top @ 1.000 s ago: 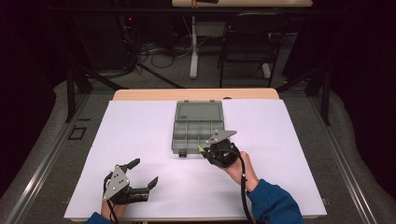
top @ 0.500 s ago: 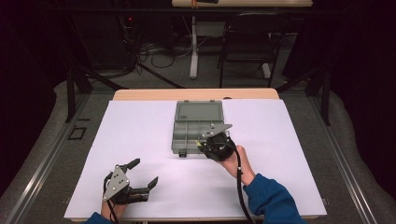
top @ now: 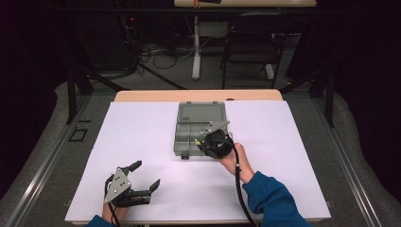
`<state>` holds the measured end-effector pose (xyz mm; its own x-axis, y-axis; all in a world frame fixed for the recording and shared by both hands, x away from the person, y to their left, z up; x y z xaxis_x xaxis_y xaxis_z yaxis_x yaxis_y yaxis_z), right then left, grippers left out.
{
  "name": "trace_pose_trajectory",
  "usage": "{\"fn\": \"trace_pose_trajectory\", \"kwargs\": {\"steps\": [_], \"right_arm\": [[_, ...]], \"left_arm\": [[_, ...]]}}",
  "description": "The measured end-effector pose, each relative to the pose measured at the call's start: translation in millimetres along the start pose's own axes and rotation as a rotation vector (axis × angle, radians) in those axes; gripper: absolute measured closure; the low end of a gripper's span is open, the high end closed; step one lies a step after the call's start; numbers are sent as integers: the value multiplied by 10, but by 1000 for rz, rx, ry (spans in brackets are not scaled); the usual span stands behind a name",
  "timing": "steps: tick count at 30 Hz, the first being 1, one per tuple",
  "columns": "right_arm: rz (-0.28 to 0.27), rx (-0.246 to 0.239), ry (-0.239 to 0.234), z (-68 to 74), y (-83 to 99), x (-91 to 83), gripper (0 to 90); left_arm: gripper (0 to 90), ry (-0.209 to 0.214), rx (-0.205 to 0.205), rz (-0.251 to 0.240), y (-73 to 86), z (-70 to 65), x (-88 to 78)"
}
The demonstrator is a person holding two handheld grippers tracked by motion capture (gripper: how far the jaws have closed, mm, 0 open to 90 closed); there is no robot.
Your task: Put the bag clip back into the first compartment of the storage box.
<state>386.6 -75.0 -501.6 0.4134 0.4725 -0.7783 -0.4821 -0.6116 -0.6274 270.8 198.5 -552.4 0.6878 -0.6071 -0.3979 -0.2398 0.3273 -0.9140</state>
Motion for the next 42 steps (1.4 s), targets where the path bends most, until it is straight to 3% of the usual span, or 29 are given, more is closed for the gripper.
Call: {"fn": "trace_pose_trajectory", "kwargs": {"steps": [22, 30, 42], "right_arm": [[8, 5, 4, -80, -189, 108, 806], [33, -3, 6, -89, -262, 179, 806], [48, 22, -9, -133, -372, 254, 805]], "left_arm": [[99, 2, -1, -1, -1, -2, -3], [99, 1, -2, -3, -1, -2, -5], [100, 2, -2, -5, 0, 0, -11]]}}
Point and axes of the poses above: each handheld gripper's, and its own axes: x roughly forward along the jaws, y roughly out of its underside, z roughly to its left, the point moved 3 cm from there along x, roughly forward along the jaws, and after that the axes turned 8 degrees about z, right-handed, at the moved point
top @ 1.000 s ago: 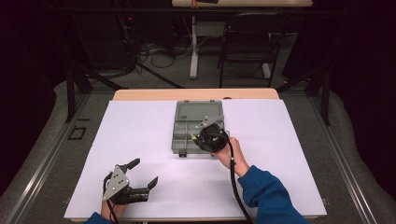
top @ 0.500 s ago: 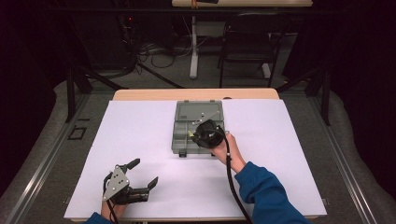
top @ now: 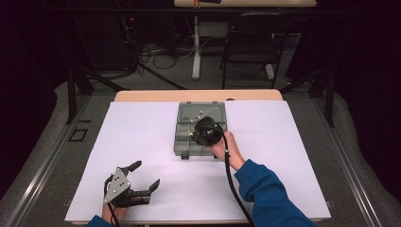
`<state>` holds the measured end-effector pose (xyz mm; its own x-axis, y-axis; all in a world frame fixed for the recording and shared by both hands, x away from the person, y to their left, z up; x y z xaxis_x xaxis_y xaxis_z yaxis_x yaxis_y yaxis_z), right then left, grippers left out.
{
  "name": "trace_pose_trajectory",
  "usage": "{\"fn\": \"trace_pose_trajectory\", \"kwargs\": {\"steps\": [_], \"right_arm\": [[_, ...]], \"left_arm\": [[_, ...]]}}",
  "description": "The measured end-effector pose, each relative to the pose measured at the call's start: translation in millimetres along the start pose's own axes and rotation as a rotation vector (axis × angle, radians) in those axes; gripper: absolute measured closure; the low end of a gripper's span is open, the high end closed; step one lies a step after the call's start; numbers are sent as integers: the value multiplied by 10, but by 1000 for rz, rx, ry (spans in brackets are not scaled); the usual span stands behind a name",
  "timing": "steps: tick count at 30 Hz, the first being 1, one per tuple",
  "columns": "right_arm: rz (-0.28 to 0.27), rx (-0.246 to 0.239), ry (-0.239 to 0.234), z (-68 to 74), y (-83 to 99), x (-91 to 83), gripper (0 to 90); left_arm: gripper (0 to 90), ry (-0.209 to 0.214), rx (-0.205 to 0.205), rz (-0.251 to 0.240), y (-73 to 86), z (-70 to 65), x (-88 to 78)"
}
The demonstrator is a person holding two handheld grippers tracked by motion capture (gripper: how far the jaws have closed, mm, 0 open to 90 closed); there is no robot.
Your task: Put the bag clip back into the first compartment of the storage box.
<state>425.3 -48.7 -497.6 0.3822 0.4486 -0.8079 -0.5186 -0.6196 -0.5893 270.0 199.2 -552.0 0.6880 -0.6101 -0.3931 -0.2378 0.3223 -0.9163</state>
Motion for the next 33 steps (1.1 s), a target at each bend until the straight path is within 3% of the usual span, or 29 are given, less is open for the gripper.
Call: {"fn": "trace_pose_trajectory", "kwargs": {"steps": [33], "right_arm": [[0, 65, -5, -99, -232, 217, 803]], "left_arm": [[99, 3, 1, 1, 1, 2, -3]]}}
Point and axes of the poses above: each handheld gripper's, and its own axes: x roughly forward along the jaws, y roughly out of its underside, z roughly to its left, the point moved 3 cm from there along x, roughly forward along the jaws, and after that the axes turned 8 degrees about z, right-handed, at the moved point
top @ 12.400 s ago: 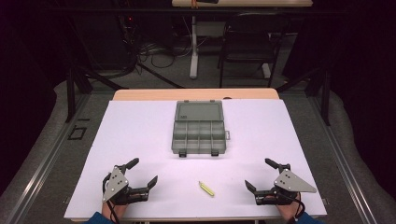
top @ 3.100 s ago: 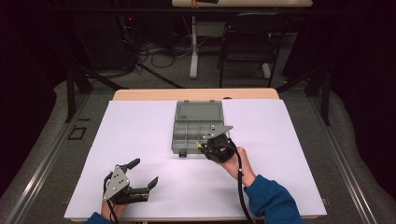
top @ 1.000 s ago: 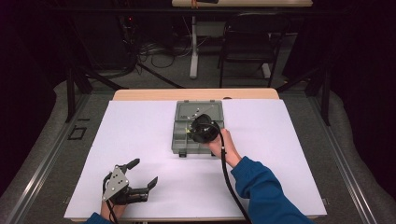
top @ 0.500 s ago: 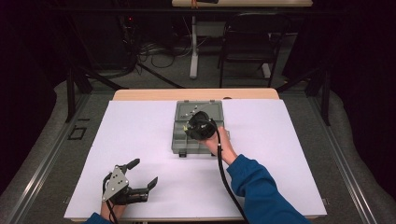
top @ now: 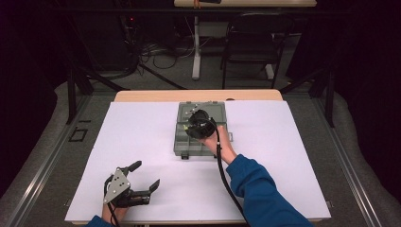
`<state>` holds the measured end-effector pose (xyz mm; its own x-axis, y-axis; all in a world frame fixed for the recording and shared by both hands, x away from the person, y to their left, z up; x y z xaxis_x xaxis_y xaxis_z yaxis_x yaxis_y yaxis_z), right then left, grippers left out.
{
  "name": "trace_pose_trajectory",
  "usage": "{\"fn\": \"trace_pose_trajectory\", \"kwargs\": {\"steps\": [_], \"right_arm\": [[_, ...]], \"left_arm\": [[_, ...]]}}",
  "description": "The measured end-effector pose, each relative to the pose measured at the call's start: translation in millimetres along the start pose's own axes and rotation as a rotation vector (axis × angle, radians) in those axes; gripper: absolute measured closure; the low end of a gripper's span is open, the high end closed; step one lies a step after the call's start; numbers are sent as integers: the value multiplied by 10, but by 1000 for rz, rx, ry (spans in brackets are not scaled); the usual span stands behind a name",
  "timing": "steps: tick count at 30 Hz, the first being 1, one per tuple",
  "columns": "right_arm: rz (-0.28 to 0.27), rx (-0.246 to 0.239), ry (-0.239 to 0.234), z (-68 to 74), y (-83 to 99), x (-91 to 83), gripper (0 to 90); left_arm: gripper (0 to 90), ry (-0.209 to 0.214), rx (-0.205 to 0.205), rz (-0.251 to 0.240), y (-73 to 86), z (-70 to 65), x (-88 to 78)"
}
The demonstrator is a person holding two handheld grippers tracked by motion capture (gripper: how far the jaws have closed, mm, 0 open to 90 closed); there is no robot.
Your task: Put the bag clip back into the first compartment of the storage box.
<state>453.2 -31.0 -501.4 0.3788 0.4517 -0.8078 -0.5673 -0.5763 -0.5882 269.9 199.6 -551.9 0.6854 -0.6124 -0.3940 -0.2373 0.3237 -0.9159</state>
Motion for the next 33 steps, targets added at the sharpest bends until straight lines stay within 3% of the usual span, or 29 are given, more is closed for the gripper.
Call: {"fn": "trace_pose_trajectory", "kwargs": {"steps": [17, 28, 33], "right_arm": [[5, 27, 10, -31, -172, 77, 802], [6, 91, 9, -58, -256, 158, 802], [10, 95, 9, -60, -260, 194, 802]], "left_arm": [[99, 0, 0, -1, -1, 1, -9], [100, -1, -2, -2, 1, 1, -13], [100, -1, -2, -3, 1, 1, -15]]}}
Point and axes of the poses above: each handheld gripper's, and its own axes: x roughly forward along the jaws, y roughly out of its underside, z roughly to its left, the point moved 3 cm from there along x, roughly forward along the jaws, and after that the axes turned 8 degrees about z, right-handed, at the moved point
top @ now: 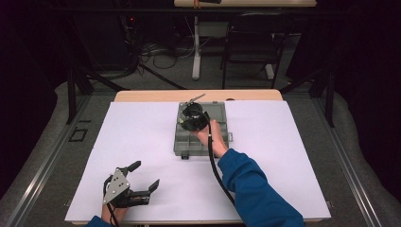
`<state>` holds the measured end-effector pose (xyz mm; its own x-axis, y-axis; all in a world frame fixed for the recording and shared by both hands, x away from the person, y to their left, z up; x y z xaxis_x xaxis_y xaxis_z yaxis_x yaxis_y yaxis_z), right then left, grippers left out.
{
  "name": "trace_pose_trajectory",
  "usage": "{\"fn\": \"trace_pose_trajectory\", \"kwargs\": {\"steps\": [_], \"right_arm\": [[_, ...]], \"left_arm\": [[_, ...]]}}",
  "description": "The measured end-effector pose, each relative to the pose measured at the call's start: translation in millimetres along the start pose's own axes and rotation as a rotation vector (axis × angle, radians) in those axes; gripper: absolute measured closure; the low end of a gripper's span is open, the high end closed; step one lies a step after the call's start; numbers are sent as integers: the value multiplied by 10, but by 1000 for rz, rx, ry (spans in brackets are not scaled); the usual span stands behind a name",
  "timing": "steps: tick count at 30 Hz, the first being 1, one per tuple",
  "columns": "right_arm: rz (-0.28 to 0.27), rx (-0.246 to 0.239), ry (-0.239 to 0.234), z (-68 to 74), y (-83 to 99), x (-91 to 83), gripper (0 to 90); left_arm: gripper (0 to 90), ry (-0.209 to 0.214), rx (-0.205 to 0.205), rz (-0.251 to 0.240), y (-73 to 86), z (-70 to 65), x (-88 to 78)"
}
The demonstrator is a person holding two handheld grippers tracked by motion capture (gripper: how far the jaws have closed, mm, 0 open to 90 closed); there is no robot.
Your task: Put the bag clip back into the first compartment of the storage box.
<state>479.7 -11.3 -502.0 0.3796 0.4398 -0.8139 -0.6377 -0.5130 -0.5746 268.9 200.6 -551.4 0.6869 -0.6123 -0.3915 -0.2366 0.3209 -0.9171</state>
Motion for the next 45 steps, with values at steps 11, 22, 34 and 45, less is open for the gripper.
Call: {"fn": "trace_pose_trajectory", "kwargs": {"steps": [11, 22, 34, 45], "right_arm": [[11, 38, 2, -13, -4, 76, 801], [14, 75, 3, -17, -37, 139, 802], [34, 98, 21, -23, -47, 240, 799], [44, 99, 28, -11, -47, 309, 799]], "left_arm": [[100, -1, 1, -1, 0, -1, -2], [100, -3, 5, -3, -2, -2, -7], [100, -4, 7, -2, -1, -5, -9], [100, -5, 9, -1, -1, -10, -7]]}}
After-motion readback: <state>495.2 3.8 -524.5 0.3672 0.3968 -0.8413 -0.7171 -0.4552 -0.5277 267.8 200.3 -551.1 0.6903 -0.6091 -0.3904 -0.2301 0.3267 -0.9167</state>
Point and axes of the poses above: each handheld gripper's, and its own axes: x roughly forward along the jaws, y roughly out of its underside, z roughly to its left, the point moved 3 cm from there along x, roughly forward along the jaws, and after that the axes turned 8 degrees about z, right-handed, at the moved point
